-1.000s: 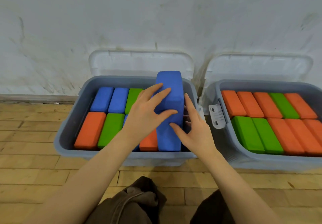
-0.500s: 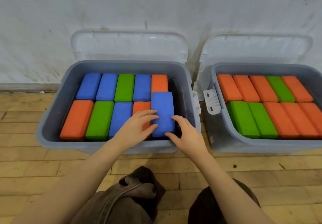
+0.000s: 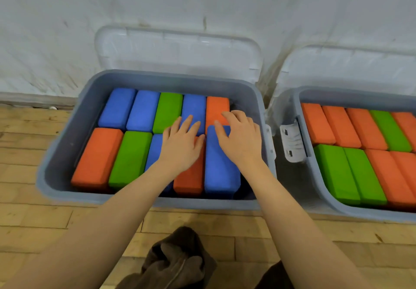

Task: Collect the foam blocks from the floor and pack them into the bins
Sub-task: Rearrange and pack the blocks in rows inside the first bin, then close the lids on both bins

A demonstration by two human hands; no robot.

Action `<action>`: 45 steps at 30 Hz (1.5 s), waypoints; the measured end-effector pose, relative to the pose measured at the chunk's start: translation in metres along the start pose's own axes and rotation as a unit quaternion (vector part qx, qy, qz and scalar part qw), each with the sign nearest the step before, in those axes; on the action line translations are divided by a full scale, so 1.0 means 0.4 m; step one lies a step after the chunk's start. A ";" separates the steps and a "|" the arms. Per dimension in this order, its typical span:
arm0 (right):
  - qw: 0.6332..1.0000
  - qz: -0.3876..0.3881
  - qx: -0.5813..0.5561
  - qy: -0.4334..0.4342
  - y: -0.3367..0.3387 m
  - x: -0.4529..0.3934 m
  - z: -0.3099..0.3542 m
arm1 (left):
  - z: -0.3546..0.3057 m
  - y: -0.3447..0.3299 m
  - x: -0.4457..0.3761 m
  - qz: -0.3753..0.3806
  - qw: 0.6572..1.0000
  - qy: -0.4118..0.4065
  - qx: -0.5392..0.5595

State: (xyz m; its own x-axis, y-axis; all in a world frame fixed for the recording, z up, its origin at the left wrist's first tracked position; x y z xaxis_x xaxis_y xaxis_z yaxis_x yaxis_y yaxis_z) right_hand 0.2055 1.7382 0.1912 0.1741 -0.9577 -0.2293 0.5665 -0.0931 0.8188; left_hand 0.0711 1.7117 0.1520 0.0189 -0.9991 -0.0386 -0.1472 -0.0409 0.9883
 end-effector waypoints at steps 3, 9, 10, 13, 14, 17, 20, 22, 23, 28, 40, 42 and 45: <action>0.995 0.084 0.044 -0.025 -0.069 -0.027 -0.039 | 0.025 -0.047 -0.036 0.031 0.999 0.000 -0.028; 0.994 0.108 -0.006 -0.026 -0.138 0.027 -0.083 | 0.037 -0.127 -0.036 0.065 0.995 -0.018 -0.070; 0.993 0.114 -0.001 -0.024 -0.147 0.021 -0.085 | 0.041 -0.126 -0.034 0.054 0.996 -0.015 -0.067; 0.991 0.131 0.012 -0.021 -0.172 0.018 -0.093 | 0.044 -0.130 -0.032 0.048 0.996 -0.019 -0.070; 0.991 0.134 0.016 -0.020 -0.180 0.023 -0.097 | 0.042 -0.130 -0.034 0.043 0.996 -0.025 -0.071; 0.990 0.136 0.027 -0.022 -0.212 0.032 -0.114 | 0.040 -0.154 -0.034 0.085 0.993 -0.042 -0.074; 0.989 0.136 0.041 -0.029 -0.220 0.025 -0.120 | 0.049 -0.151 -0.041 0.055 0.994 -0.032 -0.086; 0.990 0.132 0.045 -0.026 -0.215 0.023 -0.118 | 0.045 -0.151 -0.041 0.046 0.995 -0.030 -0.084; 0.990 0.129 0.049 -0.021 -0.214 0.022 -0.115 | 0.045 -0.153 -0.042 0.047 0.995 -0.025 -0.088; 0.990 0.119 0.062 0.047 -0.214 0.018 -0.068 | 0.046 -0.144 -0.045 0.037 0.996 -0.025 -0.080; 0.992 0.121 -0.034 -0.008 -0.144 -0.039 0.028 | 0.135 0.046 -0.048 -0.034 0.998 0.025 0.037; 0.994 0.089 -0.062 0.000 -0.099 -0.093 0.066 | 0.150 0.111 -0.091 -0.053 0.998 0.022 0.034; 0.996 0.055 -0.065 0.024 -0.046 -0.203 0.115 | 0.172 0.220 -0.180 -0.104 0.994 0.014 0.035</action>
State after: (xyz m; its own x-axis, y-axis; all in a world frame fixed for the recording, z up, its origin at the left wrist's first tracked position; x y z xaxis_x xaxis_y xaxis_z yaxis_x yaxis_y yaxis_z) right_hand 0.1439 1.8050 0.2190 0.2776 -0.9456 -0.1697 0.6410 0.0507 0.7659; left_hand -0.0111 1.7793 0.2316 0.0830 -0.9681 -0.2366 -0.2059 -0.2489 0.9464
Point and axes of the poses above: each hand's wrist, its own x-axis away from the middle knuckle, its own y-axis out of the back of the hand, z = x × y, the point moved 9 cm from there along -x, towards the middle knuckle, and after that the axes turned 9 degrees about -x, right-handed, at the moved point
